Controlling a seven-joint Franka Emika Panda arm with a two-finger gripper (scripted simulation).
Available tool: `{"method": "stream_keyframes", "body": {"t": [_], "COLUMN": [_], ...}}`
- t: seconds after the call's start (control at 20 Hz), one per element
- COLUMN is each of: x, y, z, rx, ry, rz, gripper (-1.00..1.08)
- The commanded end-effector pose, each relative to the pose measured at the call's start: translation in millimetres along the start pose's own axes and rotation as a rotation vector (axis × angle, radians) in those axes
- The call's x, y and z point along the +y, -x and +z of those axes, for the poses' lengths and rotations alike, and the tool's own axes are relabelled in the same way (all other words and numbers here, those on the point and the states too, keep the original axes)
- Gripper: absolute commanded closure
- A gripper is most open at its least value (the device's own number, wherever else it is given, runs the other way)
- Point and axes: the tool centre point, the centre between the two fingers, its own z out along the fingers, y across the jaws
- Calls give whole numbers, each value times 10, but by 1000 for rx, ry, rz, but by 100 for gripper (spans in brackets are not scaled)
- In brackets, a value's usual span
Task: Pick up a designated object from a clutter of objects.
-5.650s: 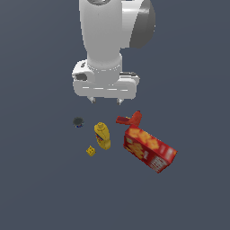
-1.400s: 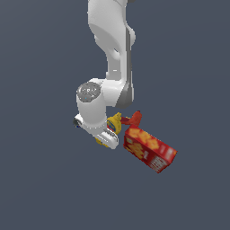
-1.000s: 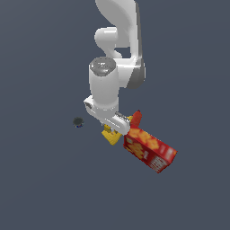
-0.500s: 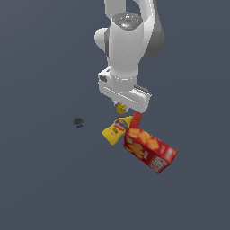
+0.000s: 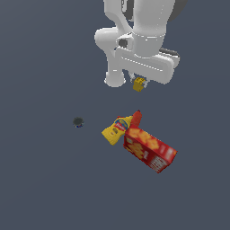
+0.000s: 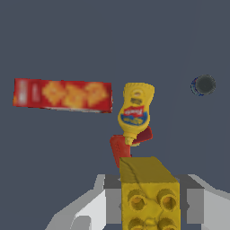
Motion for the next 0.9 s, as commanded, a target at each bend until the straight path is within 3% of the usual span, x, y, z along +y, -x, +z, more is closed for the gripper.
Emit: {"method": "stream_keyframes", "body": {"t": [0.0, 0.45, 0.85], "x": [-57, -230, -291], "y": [159, 540, 633], "z": [-206, -731, -876], "rx": [-2, -6, -8], "ry": [1, 1, 0], "rz": [0, 0, 0], "gripper": [108, 108, 108]}}
